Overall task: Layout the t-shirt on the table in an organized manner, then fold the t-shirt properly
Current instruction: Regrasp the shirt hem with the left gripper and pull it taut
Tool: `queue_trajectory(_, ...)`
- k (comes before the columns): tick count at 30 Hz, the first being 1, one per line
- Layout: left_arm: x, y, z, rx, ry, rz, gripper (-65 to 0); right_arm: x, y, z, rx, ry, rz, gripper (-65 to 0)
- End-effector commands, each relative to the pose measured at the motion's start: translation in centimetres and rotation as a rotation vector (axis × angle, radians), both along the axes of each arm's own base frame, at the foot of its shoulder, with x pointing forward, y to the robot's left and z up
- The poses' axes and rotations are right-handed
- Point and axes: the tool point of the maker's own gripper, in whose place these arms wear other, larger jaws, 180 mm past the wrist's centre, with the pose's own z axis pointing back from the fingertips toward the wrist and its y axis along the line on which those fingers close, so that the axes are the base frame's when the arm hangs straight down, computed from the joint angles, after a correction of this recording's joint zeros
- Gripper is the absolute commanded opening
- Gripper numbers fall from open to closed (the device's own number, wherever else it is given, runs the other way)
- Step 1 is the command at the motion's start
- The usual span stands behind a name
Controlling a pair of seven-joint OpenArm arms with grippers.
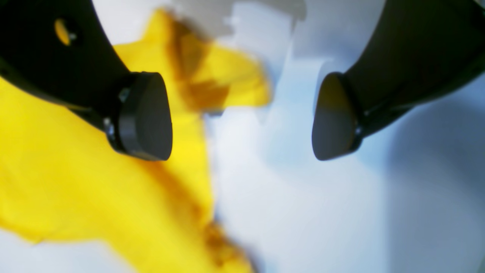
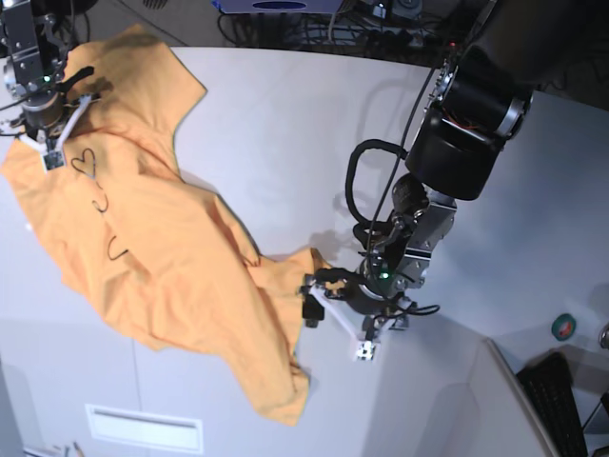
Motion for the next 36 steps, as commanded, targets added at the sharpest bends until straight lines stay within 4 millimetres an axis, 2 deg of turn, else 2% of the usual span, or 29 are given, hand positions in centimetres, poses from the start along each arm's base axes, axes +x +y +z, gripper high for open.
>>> queue_trajectory(1,1.3,-0.8,1.8,0.005,-0.049,-0.050,-10.9,0.7,0.0,0.4,0.006,-0.013,0.006,-65.0)
queue_trajectory(4,-0.4,-1.4,0.3,0.069,0.002,-0.174,-10.9,0.9,0.4,0.3,0.017,-0.020,-0.003,-65.0)
queue_trajectory(9,-1.9,0.4,-1.3,0.147,0.032,-0.222,-10.9,1.0,0.4,0.4,0.017,-0.022,-0.004,-65.0)
queue_trajectory(14,-1.7,-0.3,-1.3,0.188,0.034,-0.273,-11.0,1.1,0.6,0.4,0.020,-0.023,-0.001,-65.0)
queue_trajectory(18,-1.9,0.5,-2.7,0.228,0.075,-0.273,-11.0,1.1,0.6,0.4,0.020,-0.023,-0.001,-65.0)
queue_trajectory(20,-2.4,-0.6,-3.6,0.218,0.102,-0.277,-11.0,1.1,0.5,0.3,0.019,-0.020,-0.002,-65.0)
queue_trajectory(23,-2.4,-1.1,-4.0,0.219,0.119,-0.276,-12.3,1.0,0.5,0.3,0.019,-0.019,-0.003,-65.0)
queue_trajectory(25,-2.7,-0.9,-4.6,0.224,0.139,-0.270,-19.9,1.0,0.5,0.2,0.020,-0.018,-0.005,-65.0)
queue_trajectory(28,-2.8,-0.2,-5.0,0.226,0.159,-0.251,-38.3,1.1,0.4,0.3,0.020,-0.021,-0.009,-65.0)
queue_trajectory(31,-3.5,-0.2,-5.4,0.222,0.201,-0.273,-62.7,1.8,0.7,0.5,0.027,-0.037,-0.012,-65.0)
queue_trajectory(32,-4.1,0.0,-5.9,0.229,0.240,-0.278,-65.0,2.0,1.0,0.4,0.035,-0.040,-0.017,-65.0)
queue_trajectory(36,-4.7,1.1,-5.8,0.172,0.328,-0.198,-65.0,3.8,1.7,1.0,0.050,-0.080,-0.020,-65.0)
